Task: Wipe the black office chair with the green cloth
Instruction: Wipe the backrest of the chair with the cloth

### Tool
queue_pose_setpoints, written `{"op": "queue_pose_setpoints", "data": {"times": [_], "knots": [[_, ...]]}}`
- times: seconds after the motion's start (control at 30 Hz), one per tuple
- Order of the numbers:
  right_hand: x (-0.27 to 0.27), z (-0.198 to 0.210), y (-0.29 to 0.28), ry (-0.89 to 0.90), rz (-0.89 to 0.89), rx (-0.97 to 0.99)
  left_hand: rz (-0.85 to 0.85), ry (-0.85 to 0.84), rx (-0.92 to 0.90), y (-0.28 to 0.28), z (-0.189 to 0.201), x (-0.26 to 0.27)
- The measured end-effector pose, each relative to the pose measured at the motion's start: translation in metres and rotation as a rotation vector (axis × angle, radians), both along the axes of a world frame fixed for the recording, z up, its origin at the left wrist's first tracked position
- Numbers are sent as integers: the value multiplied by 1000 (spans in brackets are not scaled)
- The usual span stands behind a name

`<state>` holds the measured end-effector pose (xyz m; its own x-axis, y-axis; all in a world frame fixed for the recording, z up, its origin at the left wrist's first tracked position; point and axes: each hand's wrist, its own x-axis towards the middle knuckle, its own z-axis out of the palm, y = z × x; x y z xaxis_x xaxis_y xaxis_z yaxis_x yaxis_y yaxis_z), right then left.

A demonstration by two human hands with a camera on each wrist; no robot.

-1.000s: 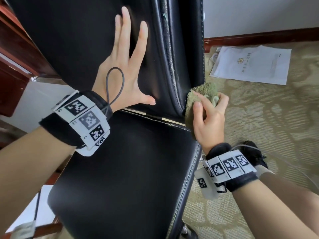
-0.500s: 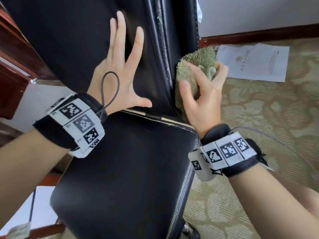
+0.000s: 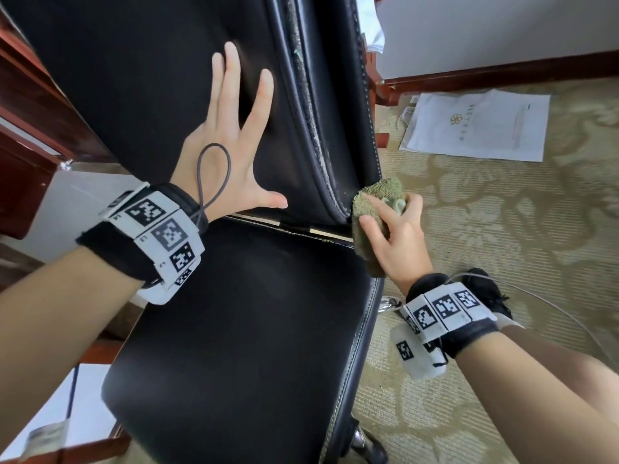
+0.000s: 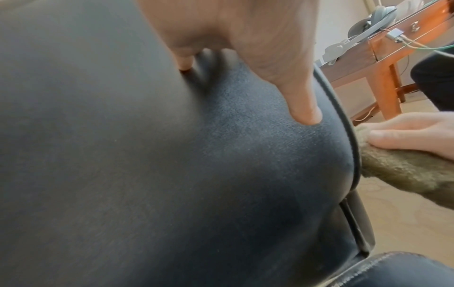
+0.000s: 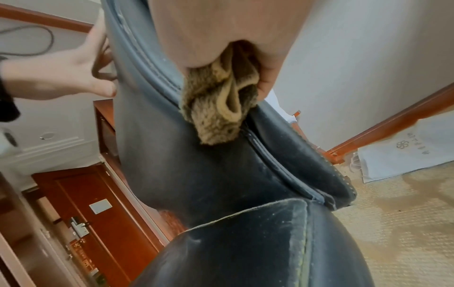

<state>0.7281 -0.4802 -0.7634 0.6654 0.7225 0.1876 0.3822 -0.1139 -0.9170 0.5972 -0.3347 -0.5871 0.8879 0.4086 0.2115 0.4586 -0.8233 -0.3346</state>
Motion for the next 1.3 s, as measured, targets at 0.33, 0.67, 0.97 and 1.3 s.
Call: {"op": "queue_pose_setpoints", "data": {"times": [0.33,0.67,0.97,1.3], "knots": [[-5,48,22,-31,-90,292,-32,-19,-23,0,-2,-1],[-6,-13,10,135,-90,52,-9,-35,12,3,-6,3],[1,25,2,-138,-116,225,-40,-39,-16,2,-4,1],[12,-19,12,-123,-41,51,-16,-11,1,-2,-19,1]]}}
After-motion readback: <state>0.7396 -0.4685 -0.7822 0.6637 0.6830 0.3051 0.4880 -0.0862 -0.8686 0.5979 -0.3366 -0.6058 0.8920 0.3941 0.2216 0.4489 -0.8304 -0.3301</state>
